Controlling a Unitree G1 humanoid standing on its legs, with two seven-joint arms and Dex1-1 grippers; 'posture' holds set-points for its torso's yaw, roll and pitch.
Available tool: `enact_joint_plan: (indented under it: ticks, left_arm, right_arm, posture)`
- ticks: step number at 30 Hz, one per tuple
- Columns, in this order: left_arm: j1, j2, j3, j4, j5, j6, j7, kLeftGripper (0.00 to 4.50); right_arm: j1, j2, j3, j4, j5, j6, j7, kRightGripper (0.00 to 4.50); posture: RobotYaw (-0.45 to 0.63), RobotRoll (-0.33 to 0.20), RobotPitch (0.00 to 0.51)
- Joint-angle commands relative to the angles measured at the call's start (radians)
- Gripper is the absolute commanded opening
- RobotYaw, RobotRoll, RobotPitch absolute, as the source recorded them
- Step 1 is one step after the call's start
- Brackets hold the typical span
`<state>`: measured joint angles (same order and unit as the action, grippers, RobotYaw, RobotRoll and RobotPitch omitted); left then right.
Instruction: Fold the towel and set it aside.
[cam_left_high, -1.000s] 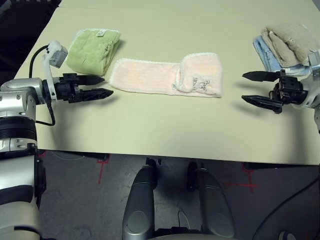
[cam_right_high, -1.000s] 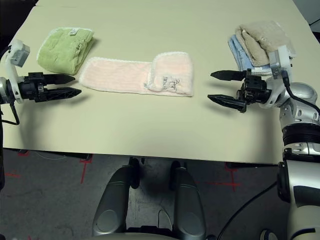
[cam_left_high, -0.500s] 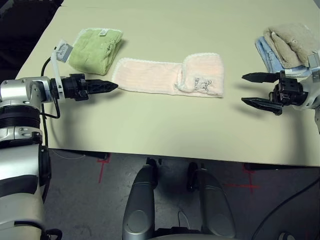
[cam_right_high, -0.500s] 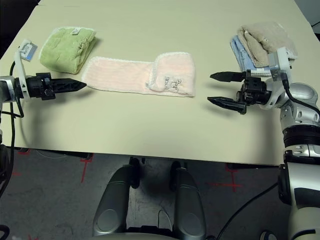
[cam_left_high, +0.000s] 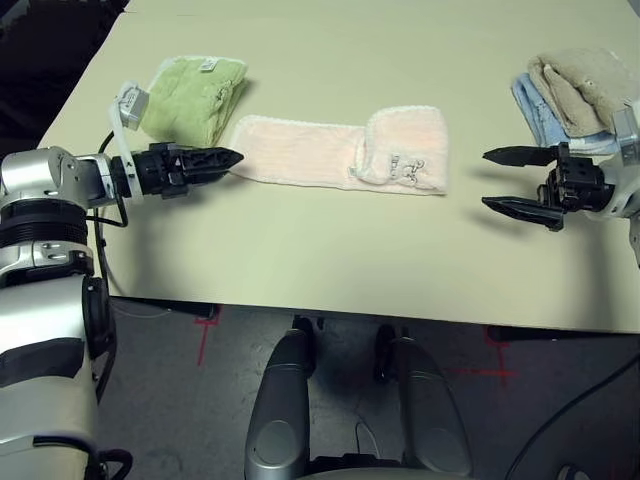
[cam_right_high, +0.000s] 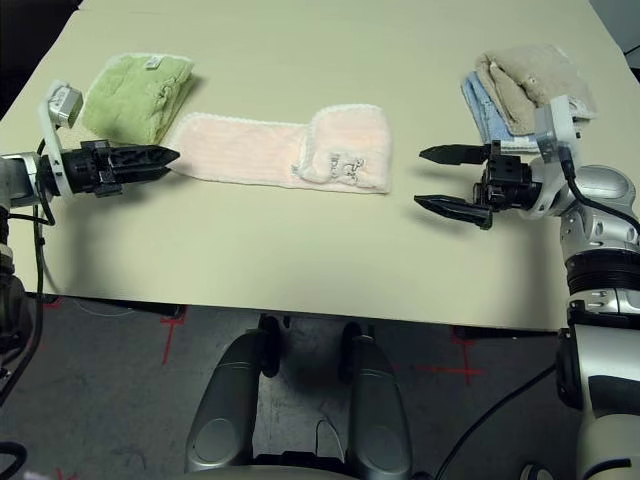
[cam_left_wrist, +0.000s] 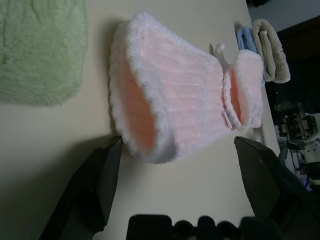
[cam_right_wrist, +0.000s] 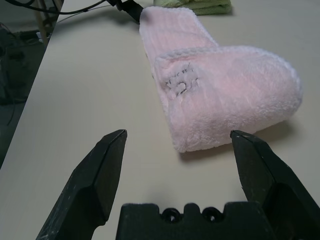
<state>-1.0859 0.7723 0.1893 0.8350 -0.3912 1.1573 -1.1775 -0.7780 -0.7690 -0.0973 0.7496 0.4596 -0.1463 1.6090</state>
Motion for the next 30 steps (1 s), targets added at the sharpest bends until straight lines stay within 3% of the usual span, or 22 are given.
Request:
enact_joint_plan:
  ticks: [1,4,12,17,30]
  left_arm:
    - [0.001,-0.008,0.012,0.006,-0.019,0.016,0.033,4.13]
    - [0.011,-0.012,0.004,-0.005,-0.021,0.007,0.047,3.20]
    - [0.027,-0.012,0.012,-0.007,-0.029,-0.007,0.087,0.02]
    - [0.046,0.011,0.002,-0.014,-0.023,-0.020,0.089,0.02]
    - [0.024,0.186,-0.038,0.019,0.007,-0.119,-0.004,0.02]
  right_arm:
    - [0.006,-0.009,-0.011,-0.012,-0.007,-0.004,0.005,4.50]
    - [0.007,-0.007,-0.012,-0.017,-0.009,-0.002,0.005,4.50]
    - [0.007,-0.004,-0.011,-0.029,-0.014,0.004,0.005,4.50]
    - [0.006,0.000,-0.015,-0.033,-0.018,0.009,0.005,4.50]
    - [0.003,0.002,-0.017,-0.031,-0.030,0.015,0.002,4.50]
  posture:
    - [0.05,0.000,0.309]
    - [0.05,0.000,0.309]
    - [0.05,0.000,0.306]
    - [0.05,0.000,0.305]
    - [0.06,0.000,0.304]
